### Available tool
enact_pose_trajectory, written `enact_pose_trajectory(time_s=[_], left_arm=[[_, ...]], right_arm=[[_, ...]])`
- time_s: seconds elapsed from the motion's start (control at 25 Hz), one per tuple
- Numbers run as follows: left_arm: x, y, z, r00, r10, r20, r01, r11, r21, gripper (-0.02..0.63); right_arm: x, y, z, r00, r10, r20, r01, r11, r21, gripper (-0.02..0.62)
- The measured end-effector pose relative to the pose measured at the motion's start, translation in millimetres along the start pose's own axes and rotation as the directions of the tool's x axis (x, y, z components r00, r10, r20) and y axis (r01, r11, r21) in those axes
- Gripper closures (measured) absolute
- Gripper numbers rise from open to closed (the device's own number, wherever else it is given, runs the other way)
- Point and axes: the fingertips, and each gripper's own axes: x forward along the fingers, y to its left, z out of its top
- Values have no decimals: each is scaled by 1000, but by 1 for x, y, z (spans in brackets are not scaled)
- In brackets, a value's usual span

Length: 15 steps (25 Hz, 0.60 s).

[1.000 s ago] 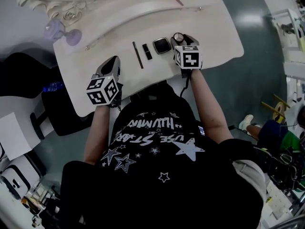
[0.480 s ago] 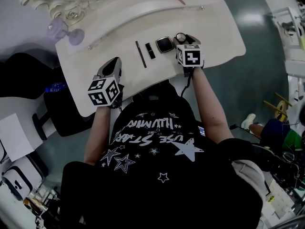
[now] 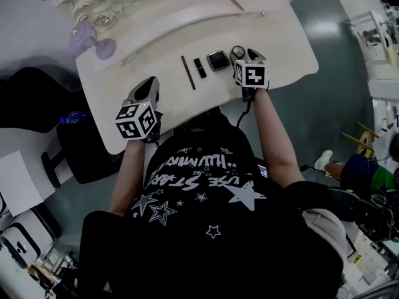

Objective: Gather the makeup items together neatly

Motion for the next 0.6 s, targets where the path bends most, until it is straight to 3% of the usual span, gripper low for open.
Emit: enact_pose_trajectory(time_s=[0.28,0.6], left_arm=[[-30,14,-10,1000,-20,13,20,1000,0,604],[-53,24,-33,998,-64,-12,64,998,25,604]], right_arm=[[-41,17,17,993,-53,102,47,997,59,311],[-94,61,25,968,-101,230,74,990,121,522]])
